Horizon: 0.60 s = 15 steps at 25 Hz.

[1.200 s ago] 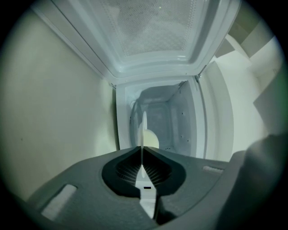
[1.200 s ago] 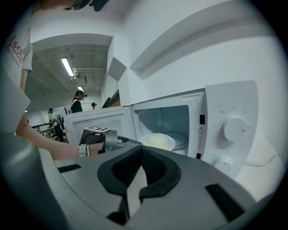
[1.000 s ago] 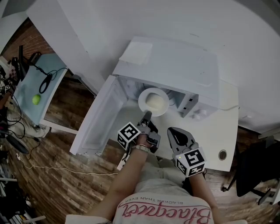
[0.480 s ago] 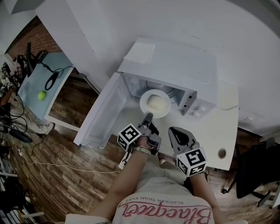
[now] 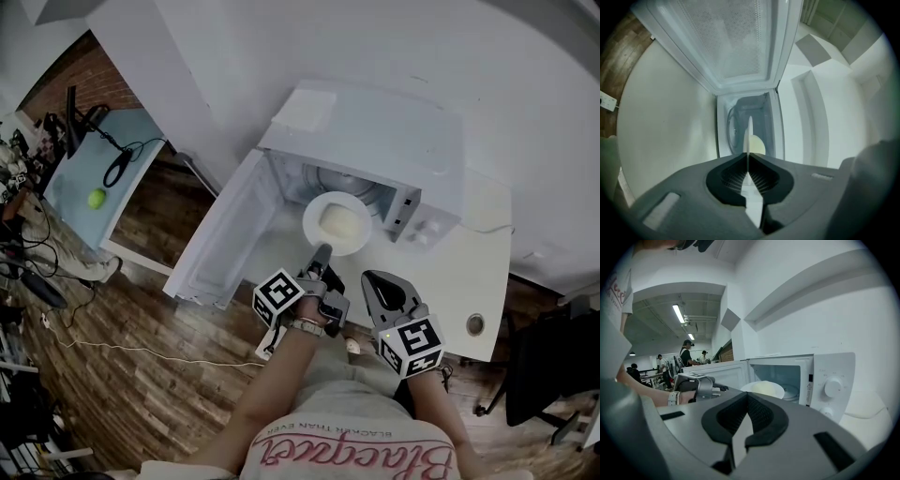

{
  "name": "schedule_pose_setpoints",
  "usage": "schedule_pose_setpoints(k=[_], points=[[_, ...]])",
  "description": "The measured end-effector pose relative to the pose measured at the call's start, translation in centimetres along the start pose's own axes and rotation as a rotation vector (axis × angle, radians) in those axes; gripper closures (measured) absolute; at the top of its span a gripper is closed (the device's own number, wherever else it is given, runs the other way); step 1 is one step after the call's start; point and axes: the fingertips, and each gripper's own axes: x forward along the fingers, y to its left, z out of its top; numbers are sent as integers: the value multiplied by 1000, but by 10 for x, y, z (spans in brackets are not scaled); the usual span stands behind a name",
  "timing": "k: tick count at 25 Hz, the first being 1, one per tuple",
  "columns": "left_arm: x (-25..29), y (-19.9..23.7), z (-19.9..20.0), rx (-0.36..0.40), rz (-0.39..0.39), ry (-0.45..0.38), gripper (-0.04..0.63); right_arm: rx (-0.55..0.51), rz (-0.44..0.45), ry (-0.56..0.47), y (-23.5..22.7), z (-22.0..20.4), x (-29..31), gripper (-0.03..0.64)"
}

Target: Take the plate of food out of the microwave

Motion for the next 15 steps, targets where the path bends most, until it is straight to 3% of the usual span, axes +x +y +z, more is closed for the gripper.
schedule_pose_setpoints(k=[15], points=[[-12,-21,6,-34,-6,-12,578,-10,-17,-50,-11,21,2,606]])
